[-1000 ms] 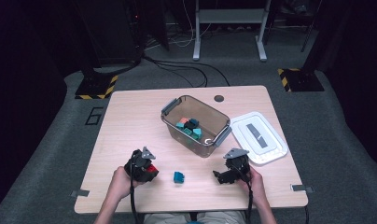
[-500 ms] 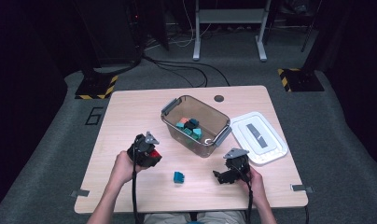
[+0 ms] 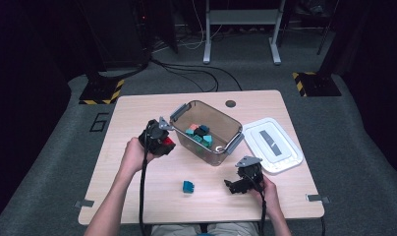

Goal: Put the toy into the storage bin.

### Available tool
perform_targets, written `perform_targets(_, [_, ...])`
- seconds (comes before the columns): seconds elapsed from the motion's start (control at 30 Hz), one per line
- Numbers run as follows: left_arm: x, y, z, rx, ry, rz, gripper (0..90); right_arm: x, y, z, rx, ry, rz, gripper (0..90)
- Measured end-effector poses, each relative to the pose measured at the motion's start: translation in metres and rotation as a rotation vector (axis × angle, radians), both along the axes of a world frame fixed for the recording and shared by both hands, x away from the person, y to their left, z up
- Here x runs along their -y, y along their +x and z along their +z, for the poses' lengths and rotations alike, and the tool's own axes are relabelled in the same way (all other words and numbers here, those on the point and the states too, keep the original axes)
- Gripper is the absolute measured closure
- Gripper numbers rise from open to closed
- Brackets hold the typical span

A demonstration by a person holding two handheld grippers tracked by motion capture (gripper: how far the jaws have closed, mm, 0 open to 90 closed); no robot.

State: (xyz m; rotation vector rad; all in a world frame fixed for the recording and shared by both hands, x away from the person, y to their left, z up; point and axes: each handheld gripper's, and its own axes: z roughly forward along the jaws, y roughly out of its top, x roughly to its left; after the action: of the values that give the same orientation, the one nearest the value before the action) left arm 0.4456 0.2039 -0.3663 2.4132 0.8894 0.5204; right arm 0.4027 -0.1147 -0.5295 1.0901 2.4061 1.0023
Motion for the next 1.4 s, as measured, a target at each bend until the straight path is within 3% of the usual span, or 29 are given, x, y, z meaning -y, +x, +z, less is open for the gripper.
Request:
perform_targets(0.37, [0.019, 0.025, 0.023, 0.016, -0.025, -0.010, 58.7, 0.000, 0.000, 0.000, -0.001, 0.000, 0.000, 0.0])
perform_targets(0.6, [0.033, 0.043, 0.030, 0.012, -0.005, -0.013, 58.7, 0.000, 0.000, 0.000, 0.000, 0.000, 0.001, 0.0])
perform_targets(0.97, [0.062, 0.069, 0.022, -0.007, 0.009, -0.007, 58.5, 0.000, 0.000, 0.000, -0.001, 0.001, -0.002, 0.0])
perform_targets(1.23, [0.067, 0.084, 0.013, -0.033, 0.013, 0.020, 57.8, 0.000, 0.000, 0.000, 0.000, 0.001, 0.000, 0.0])
perform_targets(1.27, [0.068, 0.085, 0.012, -0.041, 0.015, 0.026, 56.5, 0.000, 0.000, 0.000, 0.000, 0.001, -0.001, 0.0])
perform_targets(1.4, [0.065, 0.088, 0.009, -0.055, 0.007, 0.061, 32.3, 0.000, 0.000, 0.000, 0.000, 0.001, 0.000, 0.0])
